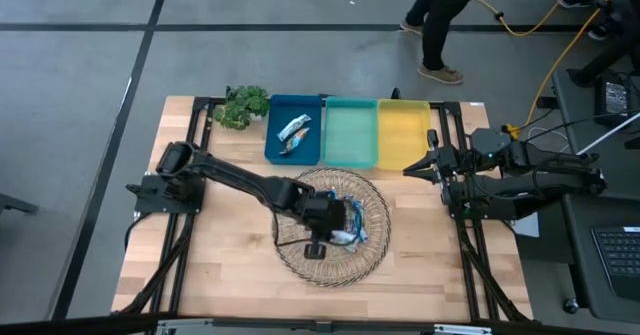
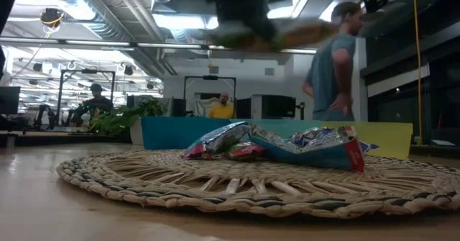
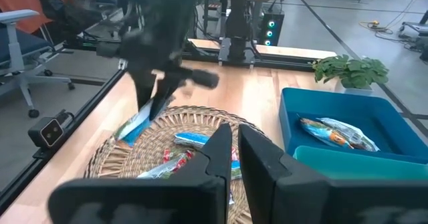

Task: Pick and place Granola Bars by type
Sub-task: Put the yellow granola bar into the blue bin

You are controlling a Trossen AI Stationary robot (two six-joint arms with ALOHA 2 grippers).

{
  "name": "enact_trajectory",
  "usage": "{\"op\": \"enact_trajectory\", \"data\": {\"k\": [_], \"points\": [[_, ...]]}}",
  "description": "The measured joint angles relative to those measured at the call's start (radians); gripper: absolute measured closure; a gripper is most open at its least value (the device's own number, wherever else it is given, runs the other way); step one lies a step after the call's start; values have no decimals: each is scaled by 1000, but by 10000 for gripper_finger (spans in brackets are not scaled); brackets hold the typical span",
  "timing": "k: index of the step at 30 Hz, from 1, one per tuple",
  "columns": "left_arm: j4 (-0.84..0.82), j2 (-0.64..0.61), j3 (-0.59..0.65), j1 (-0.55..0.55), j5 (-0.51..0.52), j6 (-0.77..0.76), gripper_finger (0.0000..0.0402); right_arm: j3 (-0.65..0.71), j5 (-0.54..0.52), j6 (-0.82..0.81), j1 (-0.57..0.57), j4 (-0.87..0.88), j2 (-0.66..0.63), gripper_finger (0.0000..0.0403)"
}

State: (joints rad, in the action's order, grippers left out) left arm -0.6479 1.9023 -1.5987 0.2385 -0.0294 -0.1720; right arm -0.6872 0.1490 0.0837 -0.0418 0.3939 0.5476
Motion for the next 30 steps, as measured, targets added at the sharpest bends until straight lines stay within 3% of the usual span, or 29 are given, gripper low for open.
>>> {"op": "enact_trajectory", "data": {"k": [16, 30], "points": [[7, -285, -23, -112, 161, 43, 349, 0, 2, 0, 0, 1, 0, 370], [51, -522, -23, -254, 430, 110, 353, 0, 2, 0, 0, 1, 0, 370]]}}
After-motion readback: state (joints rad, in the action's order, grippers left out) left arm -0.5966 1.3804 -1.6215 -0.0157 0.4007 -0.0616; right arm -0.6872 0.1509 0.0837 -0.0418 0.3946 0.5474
